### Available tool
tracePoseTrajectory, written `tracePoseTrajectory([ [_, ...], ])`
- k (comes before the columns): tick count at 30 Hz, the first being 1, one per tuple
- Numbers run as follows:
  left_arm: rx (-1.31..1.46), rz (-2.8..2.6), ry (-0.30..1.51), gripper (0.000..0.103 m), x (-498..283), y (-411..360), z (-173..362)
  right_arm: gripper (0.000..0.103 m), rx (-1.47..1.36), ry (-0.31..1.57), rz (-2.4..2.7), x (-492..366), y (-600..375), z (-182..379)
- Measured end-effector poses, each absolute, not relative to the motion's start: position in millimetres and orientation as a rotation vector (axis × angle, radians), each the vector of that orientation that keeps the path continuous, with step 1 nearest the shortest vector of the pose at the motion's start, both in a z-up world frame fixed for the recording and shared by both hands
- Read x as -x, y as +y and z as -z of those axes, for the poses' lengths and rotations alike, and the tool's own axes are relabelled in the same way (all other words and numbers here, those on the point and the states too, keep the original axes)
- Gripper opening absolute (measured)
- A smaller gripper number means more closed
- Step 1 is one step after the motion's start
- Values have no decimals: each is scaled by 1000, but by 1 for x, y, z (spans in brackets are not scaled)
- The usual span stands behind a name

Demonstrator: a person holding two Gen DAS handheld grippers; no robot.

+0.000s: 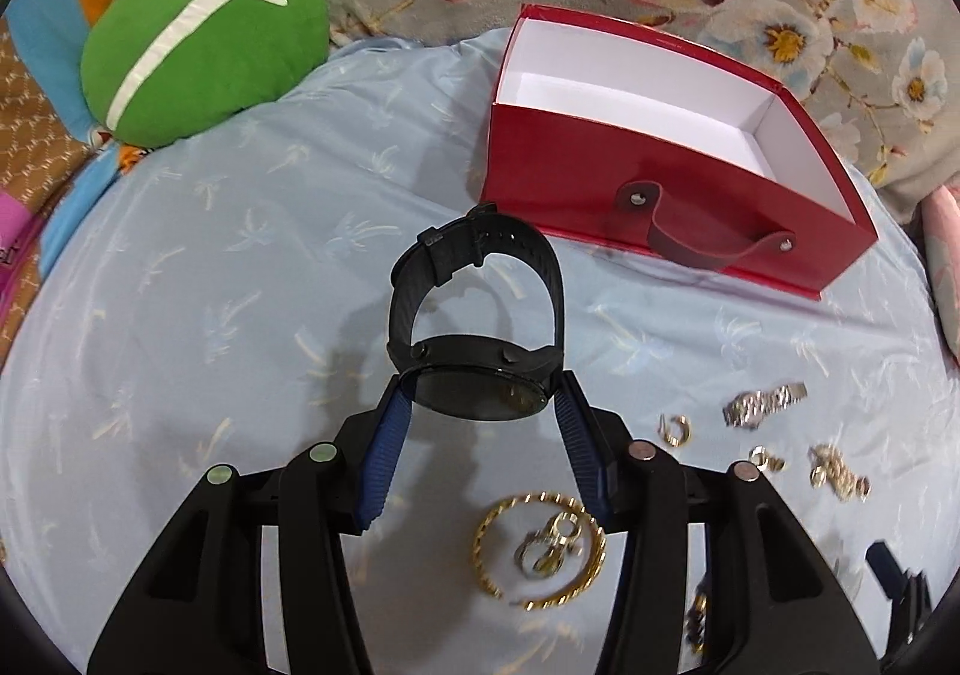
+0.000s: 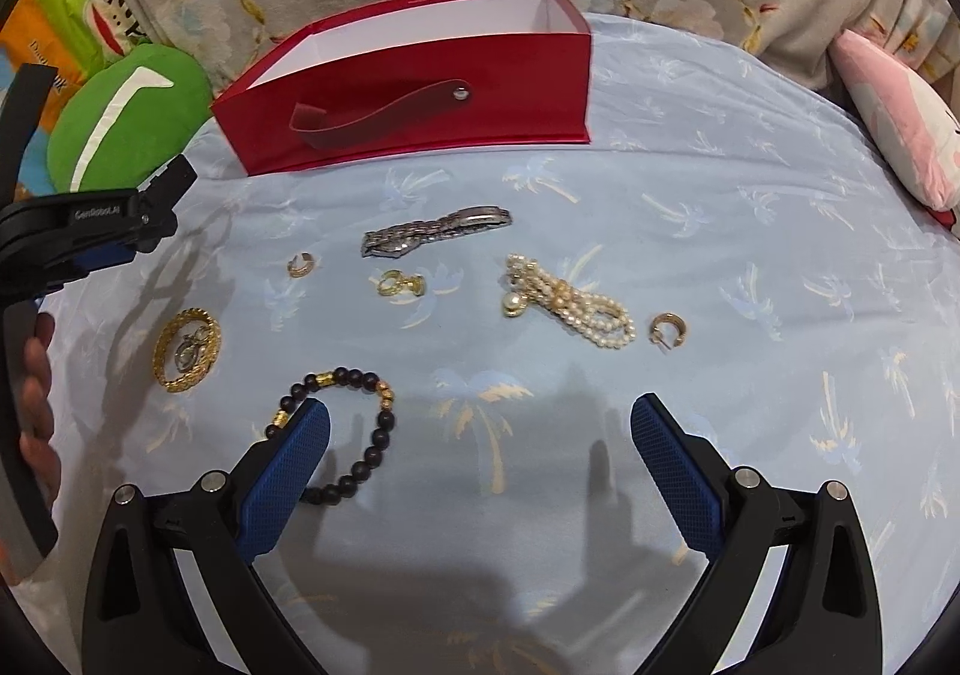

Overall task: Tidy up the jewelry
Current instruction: 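Lift the black smartwatch with the left tool while the right tool grasps the bead bracelet, then carry both items over the red box and open both tools to drop them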

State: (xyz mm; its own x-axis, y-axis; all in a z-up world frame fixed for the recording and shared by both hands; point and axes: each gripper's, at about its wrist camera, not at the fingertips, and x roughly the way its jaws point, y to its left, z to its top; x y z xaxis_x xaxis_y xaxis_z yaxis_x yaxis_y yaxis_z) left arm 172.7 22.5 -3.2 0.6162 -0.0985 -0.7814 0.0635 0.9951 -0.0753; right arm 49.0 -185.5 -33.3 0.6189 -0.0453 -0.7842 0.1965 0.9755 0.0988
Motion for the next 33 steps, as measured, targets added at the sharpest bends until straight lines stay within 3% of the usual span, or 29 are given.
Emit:
tracePoseTrajectory([
  [5,16,110,901,48,-149,25,3,92,-142,912,59,-51,-163,35],
  [19,24,157,933,48,-129,24,12,89,-59,976,27,-65,-132,58],
  [24,26,154,937,48,-127,24,13,63,-48,945,26,-64,-132,56],
  [30,24,163,941,48,-122,22,13,13,-36,938,12,-63,-135,52],
  [33,22,173,938,48,-118,19,12,13,-63,944,3,-62,-139,50],
])
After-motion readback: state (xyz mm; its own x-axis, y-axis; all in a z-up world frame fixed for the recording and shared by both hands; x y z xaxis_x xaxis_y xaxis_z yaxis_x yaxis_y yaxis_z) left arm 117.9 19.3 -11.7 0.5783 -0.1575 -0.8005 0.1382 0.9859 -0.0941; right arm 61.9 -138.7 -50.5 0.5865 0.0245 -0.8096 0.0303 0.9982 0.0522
